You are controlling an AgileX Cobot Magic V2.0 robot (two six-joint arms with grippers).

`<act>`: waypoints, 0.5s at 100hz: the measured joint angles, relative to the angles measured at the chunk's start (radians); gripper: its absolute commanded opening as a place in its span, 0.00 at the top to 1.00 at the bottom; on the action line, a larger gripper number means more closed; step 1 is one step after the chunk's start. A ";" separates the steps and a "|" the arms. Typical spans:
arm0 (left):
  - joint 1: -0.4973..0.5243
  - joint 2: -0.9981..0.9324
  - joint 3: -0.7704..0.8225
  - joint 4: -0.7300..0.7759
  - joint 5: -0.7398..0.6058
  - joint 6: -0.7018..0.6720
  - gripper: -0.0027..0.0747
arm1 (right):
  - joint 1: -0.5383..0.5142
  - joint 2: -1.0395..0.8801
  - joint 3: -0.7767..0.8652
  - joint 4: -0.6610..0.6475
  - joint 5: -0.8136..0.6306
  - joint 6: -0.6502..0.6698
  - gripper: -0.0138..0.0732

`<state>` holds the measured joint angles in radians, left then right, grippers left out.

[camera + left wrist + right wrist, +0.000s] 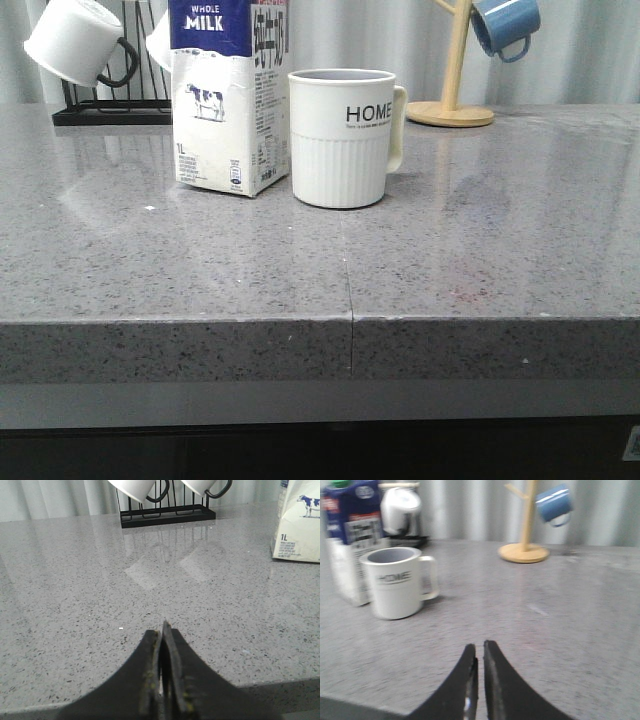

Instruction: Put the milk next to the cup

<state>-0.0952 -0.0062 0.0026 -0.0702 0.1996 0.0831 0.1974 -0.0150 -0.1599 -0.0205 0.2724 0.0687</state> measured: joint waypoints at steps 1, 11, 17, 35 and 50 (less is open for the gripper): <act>0.000 0.000 0.000 0.000 0.000 0.000 0.99 | -0.017 0.000 0.006 0.000 -0.007 0.000 0.79; 0.000 0.000 0.000 0.000 0.000 0.000 0.99 | -0.129 0.000 0.082 0.002 -0.088 0.000 0.79; 0.000 0.000 0.000 0.000 0.000 0.000 0.99 | -0.185 0.000 0.134 0.002 -0.141 0.000 0.79; 0.000 0.000 0.000 0.000 -0.002 0.000 0.99 | -0.239 0.000 0.188 0.010 -0.164 0.000 0.79; 0.000 0.000 0.000 0.000 -0.002 0.000 0.99 | -0.239 0.000 0.188 0.020 -0.166 0.000 0.79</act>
<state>-0.0952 -0.0062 0.0026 -0.0702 0.1976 0.0831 -0.0417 -0.0150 0.0282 0.0000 0.1063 0.0687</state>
